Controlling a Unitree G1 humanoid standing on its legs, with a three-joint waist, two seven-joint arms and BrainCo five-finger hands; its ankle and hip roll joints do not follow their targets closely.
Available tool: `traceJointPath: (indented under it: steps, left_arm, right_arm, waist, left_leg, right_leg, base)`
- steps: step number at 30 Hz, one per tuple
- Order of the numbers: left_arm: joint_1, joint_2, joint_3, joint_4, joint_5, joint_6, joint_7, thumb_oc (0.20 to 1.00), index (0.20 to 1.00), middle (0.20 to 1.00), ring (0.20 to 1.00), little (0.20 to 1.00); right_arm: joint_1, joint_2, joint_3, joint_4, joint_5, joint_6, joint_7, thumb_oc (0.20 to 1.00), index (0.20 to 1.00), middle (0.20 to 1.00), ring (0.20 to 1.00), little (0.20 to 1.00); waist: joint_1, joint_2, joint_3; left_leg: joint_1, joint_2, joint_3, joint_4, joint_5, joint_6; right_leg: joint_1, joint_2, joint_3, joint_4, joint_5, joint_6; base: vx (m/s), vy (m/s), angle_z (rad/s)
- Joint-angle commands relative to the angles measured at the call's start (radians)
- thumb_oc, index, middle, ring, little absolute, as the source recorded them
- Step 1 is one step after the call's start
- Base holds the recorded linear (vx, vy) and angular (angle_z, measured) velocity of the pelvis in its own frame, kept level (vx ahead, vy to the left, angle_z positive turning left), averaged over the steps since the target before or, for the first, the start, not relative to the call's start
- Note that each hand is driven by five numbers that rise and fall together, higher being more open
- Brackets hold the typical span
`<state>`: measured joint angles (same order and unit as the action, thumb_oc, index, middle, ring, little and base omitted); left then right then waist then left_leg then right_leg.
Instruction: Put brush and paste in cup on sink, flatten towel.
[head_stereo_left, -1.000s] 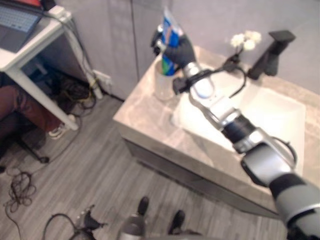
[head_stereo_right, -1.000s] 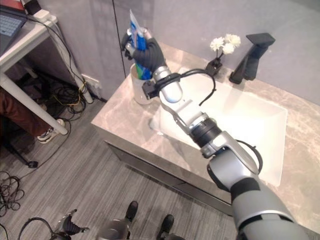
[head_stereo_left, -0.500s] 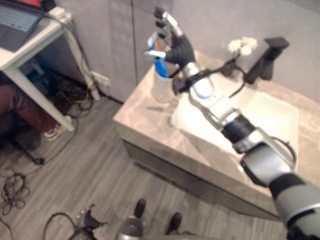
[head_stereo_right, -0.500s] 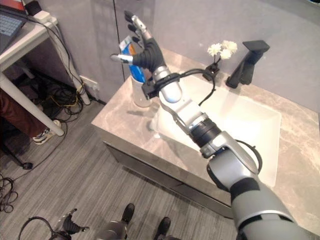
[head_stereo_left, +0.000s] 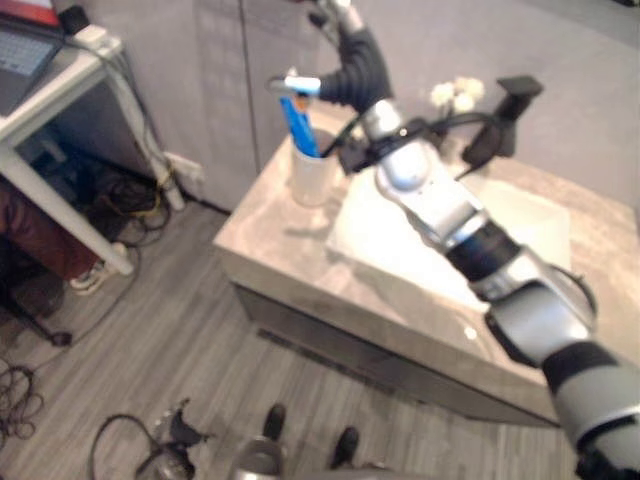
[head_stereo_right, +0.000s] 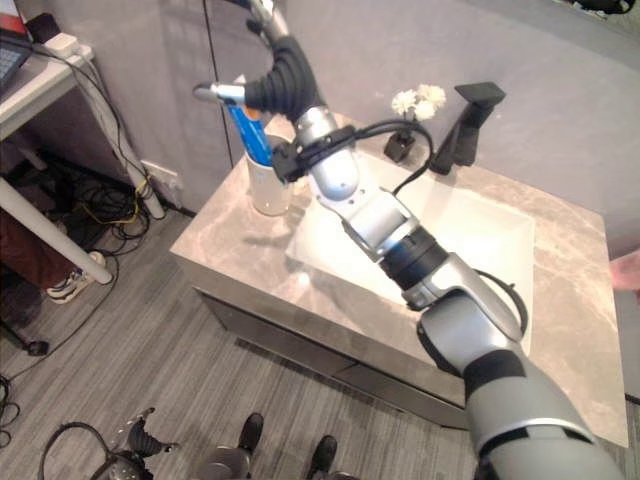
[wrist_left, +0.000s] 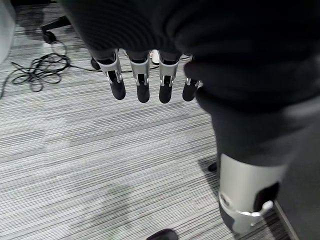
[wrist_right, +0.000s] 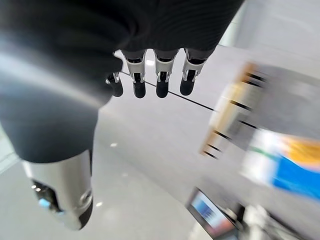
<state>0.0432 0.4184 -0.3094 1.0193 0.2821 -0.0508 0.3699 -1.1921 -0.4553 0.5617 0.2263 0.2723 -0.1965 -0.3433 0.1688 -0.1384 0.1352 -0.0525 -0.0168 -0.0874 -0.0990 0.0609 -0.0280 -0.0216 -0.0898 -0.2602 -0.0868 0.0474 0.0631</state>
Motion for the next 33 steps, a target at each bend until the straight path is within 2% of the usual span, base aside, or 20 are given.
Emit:
traceJointPath:
  steps: [1,2,4,8,10,11,13,15,16,17,19,20,21,23,24,25,27,28,30,33]
  left_arm:
    - [-0.045,0.020,-0.031,0.080,0.009,-0.001,0.026,1.000,1.000,1.000,1.000,1.000]
    - [-0.046,0.016,-0.027,0.084,0.008,-0.001,0.023,1.000,1.000,1.000,1.000,1.000]
    - [-0.043,0.000,-0.002,0.086,0.006,0.000,0.014,1.000,1.000,1.000,1.000,1.000]
    - [-0.038,-0.009,0.007,0.076,0.007,-0.004,-0.008,1.000,1.000,1.000,1.000,1.000]
    - [-0.036,-0.026,0.026,0.073,0.018,-0.013,-0.041,1.000,1.000,1.000,1.000,1.000]
    - [-0.036,-0.026,0.025,0.073,0.018,-0.013,-0.041,1.000,1.000,1.000,1.000,1.000]
    - [-0.029,-0.037,0.042,0.084,0.024,-0.015,-0.053,1.000,1.000,1.000,1.000,1.000]
    - [-0.034,-0.044,0.044,0.094,0.030,-0.013,-0.067,1.000,1.000,1.000,1.000,1.000]
    - [-0.034,-0.049,0.067,0.102,0.028,-0.012,-0.070,1.000,1.000,1.000,1.000,1.000]
    - [-0.034,-0.047,0.063,0.103,0.028,-0.012,-0.070,1.000,1.000,1.000,1.000,1.000]
    - [-0.031,-0.048,0.091,0.122,0.023,-0.015,-0.080,1.000,1.000,1.000,1.000,1.000]
    - [-0.032,-0.047,0.087,0.122,0.023,-0.015,-0.080,1.000,1.000,1.000,1.000,1.000]
    - [-0.037,-0.050,0.092,0.132,0.019,-0.017,-0.080,1.000,1.000,1.000,1.000,1.000]
    - [-0.040,-0.052,0.092,0.136,0.015,-0.013,-0.078,1.000,1.000,1.000,1.000,1.000]
    - [-0.044,-0.054,0.094,0.146,0.009,-0.009,-0.077,1.000,1.000,1.000,1.000,1.000]
    - [-0.054,-0.061,0.096,0.163,-0.002,-0.005,-0.077,1.000,1.000,1.000,1.000,1.000]
    - [-0.059,-0.058,0.094,0.168,-0.006,-0.003,-0.076,1.000,1.000,1.000,1.000,1.000]
    - [-0.074,-0.042,0.083,0.172,-0.012,0.001,-0.084,1.000,1.000,1.000,1.000,1.000]
    - [-0.074,-0.044,0.068,0.178,-0.008,-0.001,-0.084,1.000,1.000,1.000,1.000,1.000]
    - [-0.090,-0.030,0.050,0.189,-0.028,0.012,-0.111,1.000,1.000,1.000,1.000,1.000]
  right_arm:
    - [-0.071,-0.045,-0.051,-0.015,-0.079,-0.063,-0.064,1.000,1.000,1.000,1.000,1.000]
    - [-0.062,-0.067,-0.068,-0.032,-0.093,-0.064,-0.074,1.000,1.000,1.000,1.000,1.000]
    - [0.058,-0.193,-0.172,-0.154,-0.145,-0.068,-0.096,1.000,1.000,1.000,1.000,1.000]
    - [0.191,-0.278,-0.276,-0.227,-0.192,-0.065,-0.105,1.000,1.000,1.000,1.000,1.000]
    - [0.447,-0.401,-0.494,-0.288,-0.289,-0.063,-0.148,1.000,1.000,1.000,1.000,1.000]
    - [0.448,-0.401,-0.496,-0.289,-0.289,-0.063,-0.148,1.000,1.000,1.000,1.000,1.000]
    - [0.620,-0.433,-0.666,-0.311,-0.316,-0.066,-0.197,1.000,1.000,1.000,1.000,1.000]
    - [0.725,-0.410,-0.787,-0.328,-0.337,-0.069,-0.239,1.000,1.000,1.000,1.000,1.000]
    - [0.838,-0.384,-0.913,-0.317,-0.354,-0.075,-0.298,1.000,1.000,1.000,1.000,1.000]
    - [0.848,-0.381,-0.921,-0.321,-0.355,-0.075,-0.298,1.000,1.000,1.000,1.000,1.000]
    - [1.016,-0.375,-1.099,-0.177,-0.371,-0.064,-0.404,1.000,1.000,1.000,1.000,1.000]
    - [1.021,-0.376,-1.103,-0.175,-0.371,-0.067,-0.406,1.000,1.000,1.000,1.000,1.000]
    - [1.093,-0.359,-1.175,-0.069,-0.363,-0.057,-0.467,1.000,1.000,1.000,1.000,1.000]
    - [1.111,-0.336,-1.196,-0.012,-0.339,-0.055,-0.500,1.000,1.000,1.000,1.000,1.000]
    - [1.132,-0.312,-1.222,0.062,-0.299,-0.059,-0.524,1.000,1.000,1.000,1.000,1.000]
    - [1.168,-0.264,-1.259,0.237,-0.189,-0.069,-0.551,1.000,1.000,1.000,1.000,1.000]
    - [1.186,-0.258,-1.266,0.330,-0.131,-0.078,-0.547,1.000,1.000,1.000,1.000,1.000]
    - [1.226,-0.272,-1.247,0.595,-0.044,-0.022,-0.518,1.000,1.000,1.000,1.000,1.000]
    - [1.211,-0.266,-1.224,0.716,0.034,-0.036,-0.478,1.000,1.000,1.000,1.000,1.000]
    - [1.215,-0.252,-1.113,1.054,0.150,0.080,-0.246,1.000,1.000,1.000,1.000,1.000]
  waist:
    - [-0.019,-0.004,-0.036]
    - [-0.028,-0.001,-0.042]
    - [-0.060,0.014,-0.055]
    - [-0.077,0.027,-0.064]
    - [-0.122,0.056,-0.078]
    - [-0.121,0.055,-0.078]
    - [-0.152,0.074,-0.082]
    - [-0.170,0.088,-0.090]
    - [-0.194,0.103,-0.092]
    - [-0.190,0.101,-0.094]
    - [-0.219,0.115,-0.099]
    - [-0.216,0.114,-0.100]
    - [-0.228,0.119,-0.103]
    - [-0.232,0.123,-0.105]
    - [-0.237,0.126,-0.105]
    - [-0.247,0.130,-0.105]
    - [-0.249,0.131,-0.104]
    - [-0.251,0.134,-0.105]
    - [-0.255,0.138,-0.104]
    - [-0.251,0.143,-0.098]
  left_leg:
    - [0.018,-0.001,0.065,0.012,-0.113,0.058]
    - [0.023,0.000,0.072,0.012,-0.116,0.059]
    - [0.039,0.006,0.093,0.012,-0.118,0.060]
    - [0.054,0.011,0.106,0.012,-0.126,0.055]
    - [0.070,0.015,0.131,0.012,-0.133,0.057]
    - [0.070,0.016,0.131,0.012,-0.133,0.057]
    - [0.079,0.019,0.156,0.012,-0.136,0.060]
    - [0.079,0.020,0.164,0.012,-0.138,0.059]
    - [0.076,0.020,0.172,0.012,-0.136,0.062]
    - [0.078,0.021,0.171,0.012,-0.139,0.060]
    - [0.080,0.024,0.175,0.012,-0.142,0.056]
    - [0.079,0.024,0.175,0.012,-0.141,0.057]
    - [0.078,0.025,0.176,0.012,-0.140,0.055]
    - [0.077,0.026,0.176,0.012,-0.139,0.054]
    - [0.078,0.028,0.176,0.012,-0.138,0.053]
    - [0.079,0.029,0.176,0.012,-0.139,0.049]
    - [0.076,0.029,0.175,0.012,-0.136,0.049]
    - [0.077,0.031,0.175,0.012,-0.137,0.044]
    - [0.075,0.030,0.175,0.012,-0.134,0.043]
    - [0.078,0.034,0.178,0.012,-0.131,0.035]
  right_leg:
    - [0.057,-0.010,0.036,0.000,-0.062,0.014]
    - [0.059,-0.010,0.042,0.000,-0.063,0.014]
    - [0.063,-0.007,0.059,0.000,-0.063,0.012]
    - [0.075,-0.004,0.068,0.000,-0.070,0.013]
    - [0.078,-0.002,0.086,0.000,-0.068,0.016]
    - [0.078,-0.002,0.087,0.000,-0.068,0.016]
    - [0.075,0.001,0.107,0.000,-0.065,0.016]
    - [0.069,0.001,0.118,0.000,-0.064,0.017]
    - [0.064,0.000,0.122,0.000,-0.061,0.016]
    - [0.066,0.000,0.123,0.000,-0.063,0.018]
    - [0.064,0.004,0.130,0.000,-0.067,0.019]
    - [0.063,0.004,0.129,0.000,-0.066,0.019]
    - [0.061,0.006,0.132,0.000,-0.067,0.017]
    - [0.060,0.007,0.133,0.000,-0.067,0.016]
    - [0.061,0.008,0.133,0.000,-0.068,0.015]
    - [0.062,0.010,0.135,0.000,-0.070,0.015]
    - [0.061,0.009,0.134,0.000,-0.068,0.013]
    - [0.063,0.011,0.133,0.000,-0.069,0.013]
    - [0.063,0.011,0.131,0.000,-0.068,0.011]
    - [0.066,0.014,0.128,0.000,-0.069,0.010]
  base:
    - [-0.02,-0.005,-0.06]
    - [-0.05,-0.017,-0.07]
    - [-0.04,-0.023,-0.13]
    - [-0.02,-0.022,-0.17]
    - [-0.04,-0.022,-0.16]
    - [-0.05,-0.004,-0.05]
    - [-0.03,-0.004,-0.22]
    - [-0.01,-0.007,-0.45]
    - [-0.01,-0.010,-0.45]
    - [0.00,-0.018,-0.38]
    - [0.02,-0.039,-0.19]
    - [0.01,-0.056,-0.04]
    - [0.00,-0.041,-0.12]
    - [0.01,-0.036,-0.09]
    - [0.00,-0.049,-0.08]
    - [0.00,-0.058,-0.03]
    - [0.00,-0.042,0.05]
    - [-0.01,-0.031,0.08]
    - [-0.01,-0.040,0.11]
    - [-0.03,-0.047,-0.01]
